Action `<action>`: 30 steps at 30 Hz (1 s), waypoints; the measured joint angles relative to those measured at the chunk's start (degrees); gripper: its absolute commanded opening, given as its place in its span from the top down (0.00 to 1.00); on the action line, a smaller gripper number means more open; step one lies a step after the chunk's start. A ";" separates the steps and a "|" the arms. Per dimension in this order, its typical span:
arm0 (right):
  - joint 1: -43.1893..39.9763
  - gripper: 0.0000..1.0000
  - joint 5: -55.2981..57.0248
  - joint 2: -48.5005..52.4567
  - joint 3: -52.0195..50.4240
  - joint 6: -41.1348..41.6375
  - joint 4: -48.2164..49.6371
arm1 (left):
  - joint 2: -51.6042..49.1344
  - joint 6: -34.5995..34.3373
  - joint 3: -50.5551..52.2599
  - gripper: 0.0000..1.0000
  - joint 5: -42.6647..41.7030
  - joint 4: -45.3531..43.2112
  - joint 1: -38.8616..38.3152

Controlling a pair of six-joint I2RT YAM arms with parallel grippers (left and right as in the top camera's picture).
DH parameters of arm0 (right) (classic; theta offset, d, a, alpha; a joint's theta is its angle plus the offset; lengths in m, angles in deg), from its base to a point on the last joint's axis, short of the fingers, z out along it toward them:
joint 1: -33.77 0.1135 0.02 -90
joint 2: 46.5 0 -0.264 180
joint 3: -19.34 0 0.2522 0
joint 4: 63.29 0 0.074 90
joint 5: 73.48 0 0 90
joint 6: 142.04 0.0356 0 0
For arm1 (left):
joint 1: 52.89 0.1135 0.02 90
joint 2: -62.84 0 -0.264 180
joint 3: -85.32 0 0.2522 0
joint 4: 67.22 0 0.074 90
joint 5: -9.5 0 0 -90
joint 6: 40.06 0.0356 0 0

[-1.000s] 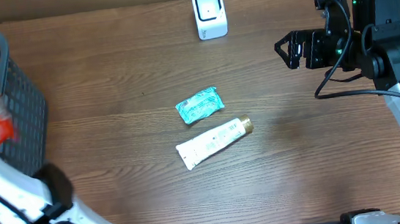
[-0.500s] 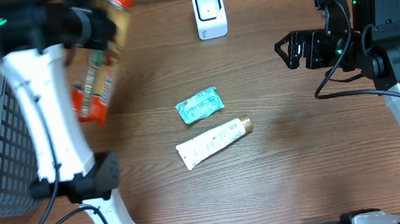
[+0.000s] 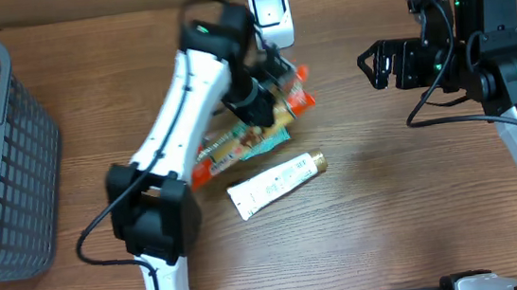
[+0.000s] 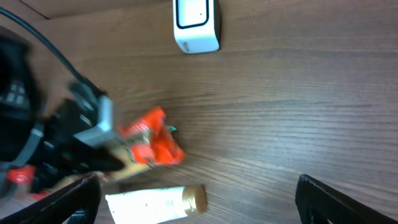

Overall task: Scan the item barcode
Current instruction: 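Lay the red spaghetti pack on the table beside the white tube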

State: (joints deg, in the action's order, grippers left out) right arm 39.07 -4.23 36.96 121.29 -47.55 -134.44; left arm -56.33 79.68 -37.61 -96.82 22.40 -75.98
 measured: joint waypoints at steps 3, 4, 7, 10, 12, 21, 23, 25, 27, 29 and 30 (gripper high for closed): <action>0.00 0.00 0.04 0.81 0.00 0.02 -0.35 | 0.00 1.01 4.42 0.78 0.04 -2.03 -1.20; 0.00 0.00 0.04 1.18 0.00 -0.02 -0.33 | 0.00 1.36 5.44 0.74 0.07 -2.29 -1.22; 0.00 0.00 0.04 1.97 0.00 0.02 -0.33 | 0.00 2.08 6.99 0.67 0.22 -2.43 -1.20; 0.00 0.00 0.07 2.12 0.00 0.00 -0.28 | 0.02 2.21 7.04 0.62 -1.01 -2.73 -1.16; 0.00 0.00 0.04 2.12 0.00 0.00 -0.22 | 0.02 2.21 7.04 0.60 -3.08 -2.67 -1.20; 0.00 0.00 0.07 2.12 0.00 -0.02 0.85 | 0.00 1.36 -4.52 0.66 -9.44 6.05 0.46; 0.00 0.00 0.09 2.12 0.00 0.04 0.85 | 0.02 -0.04 -11.34 0.65 -9.60 9.09 2.47; 0.00 0.00 0.07 2.12 0.00 0.00 0.87 | 0.02 -1.99 -18.18 0.65 -9.38 11.37 5.20; 0.00 0.00 0.09 2.12 0.00 0.00 0.94 | 0.02 -4.92 -25.77 0.64 -8.20 13.57 9.09; 0.00 0.00 0.13 2.12 0.00 0.02 0.94 | 0.02 -7.65 -32.48 0.64 -6.88 15.61 13.18; 0.00 0.00 0.15 2.12 0.00 0.02 0.92 | 0.02 -9.31 -36.17 0.64 -6.21 16.74 15.91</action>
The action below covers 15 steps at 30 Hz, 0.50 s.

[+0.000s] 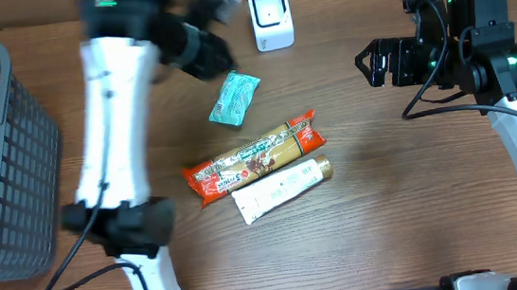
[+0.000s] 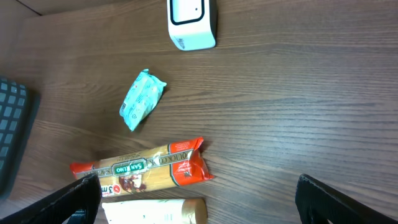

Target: Scan the item barcode

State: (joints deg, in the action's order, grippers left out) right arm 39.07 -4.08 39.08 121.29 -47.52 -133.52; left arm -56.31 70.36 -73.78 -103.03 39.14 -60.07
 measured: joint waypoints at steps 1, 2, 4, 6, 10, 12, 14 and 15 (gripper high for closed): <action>0.00 0.00 0.00 0.00 0.00 -0.02 0.02 | 0.00 -1.27 -2.84 0.64 0.50 0.72 2.12; 0.00 0.00 0.02 0.00 0.00 0.00 0.04 | 0.11 -2.60 -5.92 0.64 1.03 1.92 4.81; 0.00 0.00 0.04 0.00 0.00 -0.02 0.07 | 0.39 -4.85 -10.47 0.62 2.25 3.26 9.94; 0.00 0.00 0.04 0.00 0.00 -0.02 0.22 | 0.66 -7.06 -13.57 0.61 3.30 3.69 14.82; 0.00 0.00 0.04 0.00 0.00 -0.02 0.26 | 2.21 -11.06 -14.73 0.59 4.42 3.89 25.57; 0.00 0.00 0.02 0.00 0.00 -0.02 0.28 | 2.62 -12.37 -14.73 0.58 4.72 3.89 30.34; 0.00 0.00 0.02 0.00 0.00 0.00 0.31 | 2.91 -13.73 -14.73 0.58 5.03 3.89 35.47; 0.00 0.00 0.04 0.00 0.00 -0.02 0.26 | 3.02 -14.27 -14.71 0.57 5.16 3.91 37.75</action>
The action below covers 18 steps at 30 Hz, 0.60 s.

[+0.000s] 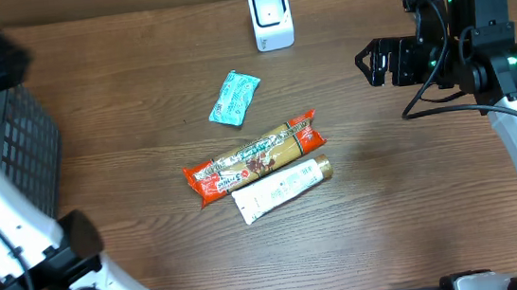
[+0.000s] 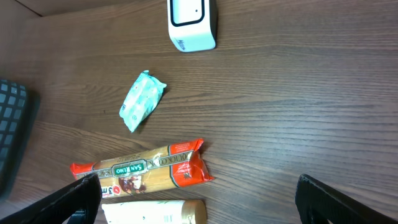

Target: Scan the item barcode

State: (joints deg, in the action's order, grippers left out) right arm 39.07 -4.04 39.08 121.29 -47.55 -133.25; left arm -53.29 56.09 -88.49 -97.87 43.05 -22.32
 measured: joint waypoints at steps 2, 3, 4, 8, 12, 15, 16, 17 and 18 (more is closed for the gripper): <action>0.00 0.00 -0.02 0.00 0.00 0.02 0.02 | 0.11 -0.83 0.17 0.56 0.07 -0.02 4.48; 0.00 0.00 -0.02 0.00 0.00 0.00 0.02 | 0.17 -1.25 0.31 0.56 0.04 0.00 6.27; -0.02 0.00 -0.02 0.00 0.00 0.00 0.02 | 0.24 -1.62 0.50 0.56 0.02 0.00 8.17; 0.00 0.00 -0.02 0.00 0.00 0.02 0.02 | 0.44 -1.81 1.86 0.54 0.04 0.04 13.68; 0.00 0.00 -0.02 0.00 0.00 0.02 0.02 | 0.44 -1.73 3.48 0.40 0.81 0.13 17.99; -0.02 0.00 -0.02 0.00 0.00 0.00 0.24 | 0.44 -1.70 4.96 0.21 3.82 0.02 20.15; 0.00 0.00 0.00 0.00 0.00 0.02 0.50 | 0.44 -1.79 5.64 0.13 4.81 -0.33 20.59; 0.00 0.00 -0.02 0.00 0.00 0.00 0.83 | 0.44 -1.90 6.45 0.07 5.62 -1.11 20.90; 0.00 0.00 -0.02 0.00 0.00 0.02 0.94 | 0.44 -1.62 7.32 0.02 6.23 -2.43 20.98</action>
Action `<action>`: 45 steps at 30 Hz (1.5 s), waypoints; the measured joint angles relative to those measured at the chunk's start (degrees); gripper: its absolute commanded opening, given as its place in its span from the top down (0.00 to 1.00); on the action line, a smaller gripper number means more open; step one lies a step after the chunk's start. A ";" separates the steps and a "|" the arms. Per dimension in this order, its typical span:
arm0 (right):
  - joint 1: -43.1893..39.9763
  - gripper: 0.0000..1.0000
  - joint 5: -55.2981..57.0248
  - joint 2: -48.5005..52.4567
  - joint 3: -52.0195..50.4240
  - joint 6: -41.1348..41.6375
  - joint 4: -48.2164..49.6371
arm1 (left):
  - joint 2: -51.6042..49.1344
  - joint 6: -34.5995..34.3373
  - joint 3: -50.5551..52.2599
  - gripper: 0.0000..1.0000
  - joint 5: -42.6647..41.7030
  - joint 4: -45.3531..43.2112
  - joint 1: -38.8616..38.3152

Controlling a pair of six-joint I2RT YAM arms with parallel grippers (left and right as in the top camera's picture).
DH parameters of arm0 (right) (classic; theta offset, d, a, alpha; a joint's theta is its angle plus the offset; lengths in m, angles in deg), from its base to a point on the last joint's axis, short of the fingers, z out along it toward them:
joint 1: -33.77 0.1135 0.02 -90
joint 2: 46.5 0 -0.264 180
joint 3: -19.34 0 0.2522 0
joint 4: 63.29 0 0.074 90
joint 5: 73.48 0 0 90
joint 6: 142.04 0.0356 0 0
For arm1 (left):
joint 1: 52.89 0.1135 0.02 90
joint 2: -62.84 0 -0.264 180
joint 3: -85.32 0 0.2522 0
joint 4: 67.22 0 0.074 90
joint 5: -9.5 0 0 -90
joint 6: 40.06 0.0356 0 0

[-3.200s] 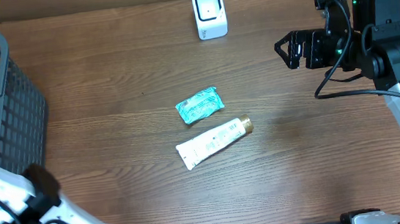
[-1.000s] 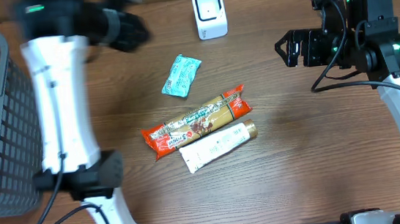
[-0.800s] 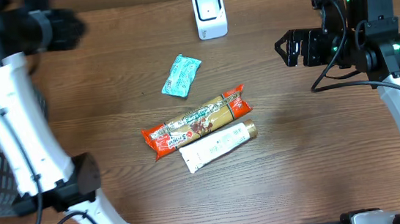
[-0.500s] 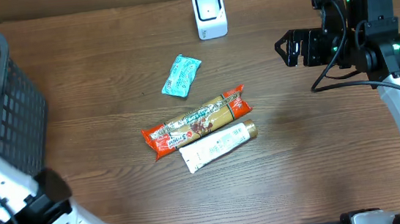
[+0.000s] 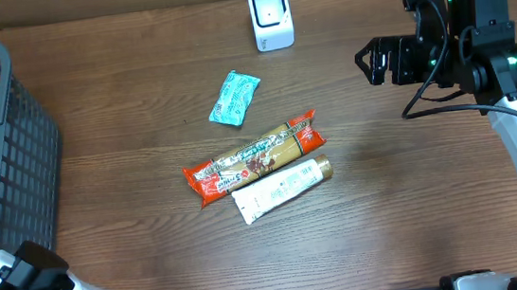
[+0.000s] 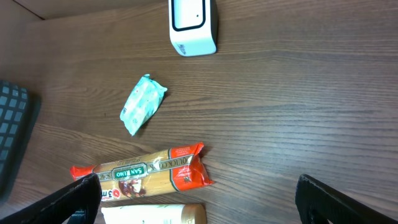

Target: Scan the item barcode

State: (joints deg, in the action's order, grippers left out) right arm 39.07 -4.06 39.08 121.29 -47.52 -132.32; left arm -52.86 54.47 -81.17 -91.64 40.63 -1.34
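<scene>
A white barcode scanner (image 5: 271,16) stands at the back of the table, also in the right wrist view (image 6: 193,26). Below it lies a small teal packet (image 5: 234,98) (image 6: 143,103). An orange pasta pack (image 5: 255,156) (image 6: 143,171) and a white tube with a gold cap (image 5: 278,188) (image 6: 155,216) lie side by side mid-table. My right gripper (image 5: 371,63) (image 6: 199,202) hangs open at the right, well above the items, holding nothing. The left gripper is out of view; only the left arm's base shows.
A grey wire basket stands at the left edge, with a green packet inside. Its corner shows dark at the left of the wrist view (image 6: 12,137). Bare wood lies between the items and the right arm.
The left arm, which reached up over the basket at the far left, has gone from view except for its base. The items and the right gripper have stayed put.
First my left gripper was down among the items just below the scanner. Then it was up at the back left, and the teal packet lay alone below the scanner. Later the arm was over the basket, and now it is out of view.
</scene>
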 measured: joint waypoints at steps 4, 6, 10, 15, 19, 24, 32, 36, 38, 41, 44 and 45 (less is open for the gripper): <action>0.00 0.00 0.09 0.00 0.00 -0.04 -0.11 | 0.00 -0.15 3.10 0.00 1.31 -6.54 0.09; 0.00 0.00 0.50 0.00 0.00 0.02 -0.02 | -0.02 -0.13 4.37 0.02 1.60 -9.99 0.09; 0.00 0.00 1.16 0.00 0.00 -0.02 0.42 | -0.20 1.38 7.85 0.23 2.01 -13.55 0.07; 0.00 0.00 1.46 0.00 0.00 -0.02 0.72 | -3.58 3.19 14.88 0.26 3.58 -15.76 -0.07; -0.02 0.00 1.51 0.00 0.00 -0.02 0.42 | -7.80 3.76 21.94 0.18 4.87 -19.61 -0.07; 0.00 0.00 1.55 0.00 0.00 -0.02 0.17 | -9.68 7.08 30.16 0.00 6.69 -25.22 -0.33; 0.00 0.00 1.92 0.00 0.00 -0.02 0.17 | -9.68 15.91 39.80 0.01 7.39 -36.33 -0.57; 0.00 0.00 2.21 0.00 0.00 -0.02 0.15 | -9.68 18.43 43.17 0.01 8.44 -41.03 -0.55; 0.00 0.00 2.38 0.00 0.00 -0.02 0.15 | -9.68 19.10 44.19 0.00 9.57 -43.04 -0.55; 0.00 0.00 2.60 0.00 0.00 -0.02 0.15 | -9.68 19.89 45.07 0.00 11.96 -45.57 -0.50; 0.00 0.00 2.62 0.00 0.00 0.00 0.15 | -9.68 20.22 45.24 0.01 14.84 -47.54 -0.50; 0.00 0.00 2.62 0.00 0.00 0.00 0.15 | -9.68 20.41 45.24 0.03 15.54 -47.78 -0.50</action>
State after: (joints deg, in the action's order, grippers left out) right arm 39.07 -1.44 39.08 121.29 -47.52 -132.16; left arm -62.54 74.89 -35.92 -76.10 -7.15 -1.84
